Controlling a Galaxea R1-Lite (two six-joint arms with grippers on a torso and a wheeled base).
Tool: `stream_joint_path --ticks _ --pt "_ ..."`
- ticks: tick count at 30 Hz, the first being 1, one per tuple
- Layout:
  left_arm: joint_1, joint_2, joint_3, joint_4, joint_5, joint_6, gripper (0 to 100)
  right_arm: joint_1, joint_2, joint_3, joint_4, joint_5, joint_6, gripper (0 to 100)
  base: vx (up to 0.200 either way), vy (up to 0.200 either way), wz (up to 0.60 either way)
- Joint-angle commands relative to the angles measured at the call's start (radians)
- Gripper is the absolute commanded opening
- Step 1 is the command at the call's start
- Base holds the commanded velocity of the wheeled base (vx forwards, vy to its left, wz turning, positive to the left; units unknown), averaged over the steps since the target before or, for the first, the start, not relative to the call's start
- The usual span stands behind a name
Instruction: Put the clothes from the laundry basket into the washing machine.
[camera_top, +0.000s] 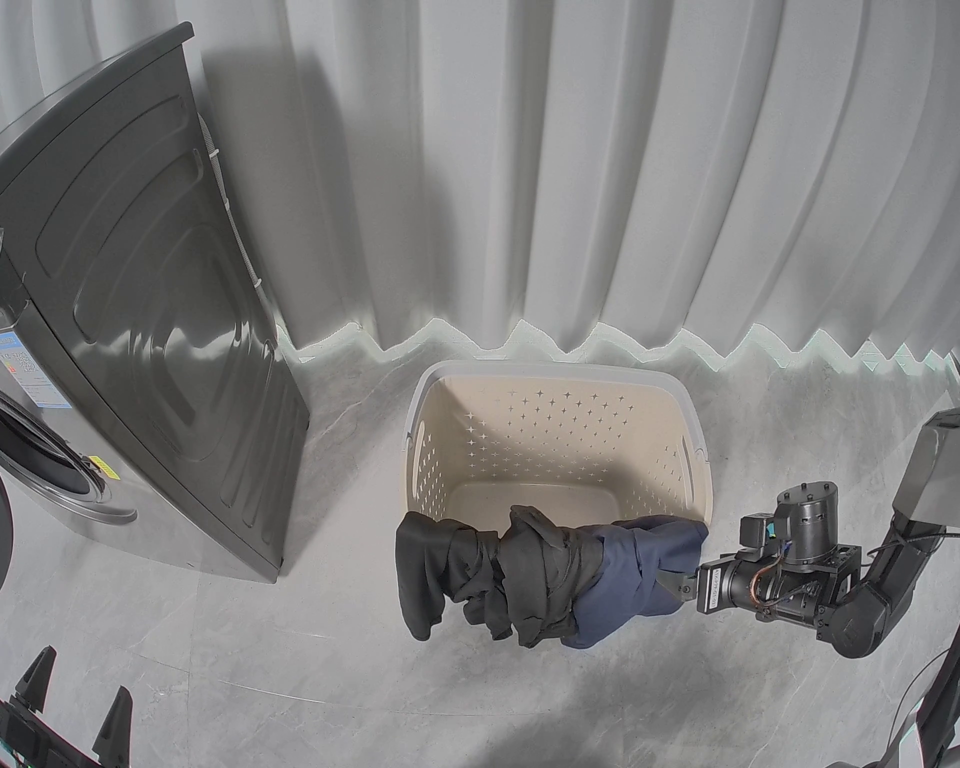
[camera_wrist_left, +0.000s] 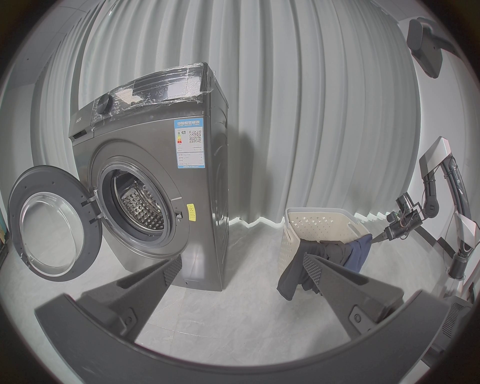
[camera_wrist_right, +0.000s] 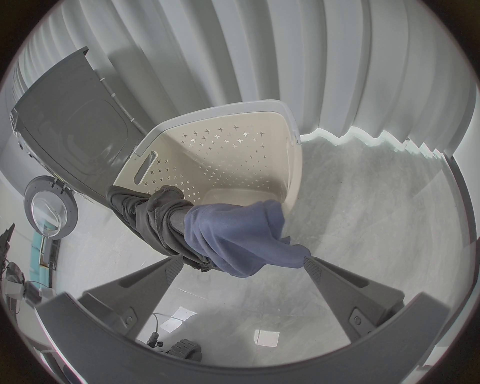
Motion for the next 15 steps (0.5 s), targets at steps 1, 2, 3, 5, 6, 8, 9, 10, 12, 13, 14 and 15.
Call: stream_joint_path --ticks 1,2,3,5,6,8,9,10,12,13,14,15 --pt "0.0 -0.018 0.015 0.0 0.0 0.0 100 0.011 0.035 0.001 -0.002 -0.005 -0.001 100 0.0 0.0 0.0" --pt "0.0 -0.018 0.015 0.0 0.0 0.0 100 0.015 0.037 -0.001 -0.002 -0.005 0.005 100 0.0 0.0 0.0" --pt "0.0 -0.018 0.015 0.0 0.0 0.0 100 0.02 0.038 -0.004 -0.004 -0.006 0.01 100 0.0 0.0 0.0" --pt "0.0 -0.018 0.015 0.0 0.0 0.0 100 0.023 0.055 -0.015 -0.004 -0.011 0.019 100 0.0 0.0 0.0" --pt "0.0 -0.018 0.015 0.0 0.0 0.0 100 0.023 0.067 -0.019 -0.004 -0.014 0.021 100 0.0 0.0 0.0" --pt "0.0 -0.018 0.015 0.0 0.0 -0.002 100 0.023 0.089 -0.026 -0.005 -0.023 0.021 100 0.0 0.0 0.0" --pt "0.0 -0.018 0.015 0.0 0.0 -0.002 100 0.023 0.098 -0.026 -0.01 -0.025 0.022 100 0.0 0.0 0.0" --pt "0.0 -0.018 0.015 0.0 0.0 -0.002 100 0.023 0.103 -0.029 -0.019 -0.025 0.022 100 0.0 0.0 0.0" --pt "0.0 -0.018 0.015 0.0 0.0 -0.002 100 0.017 0.132 -0.045 -0.042 -0.026 0.024 100 0.0 0.0 0.0" --pt "0.0 -0.018 0.016 0.0 0.0 -0.002 100 0.015 0.146 -0.053 -0.051 -0.026 0.024 100 0.0 0.0 0.0" --pt "0.0 -0.018 0.015 0.0 0.0 -0.002 100 0.012 0.158 -0.061 -0.061 -0.028 0.025 100 0.0 0.0 0.0" --pt "0.0 -0.018 0.015 0.0 0.0 -0.002 100 0.009 0.167 -0.068 -0.07 -0.028 0.028 100 0.0 0.0 0.0"
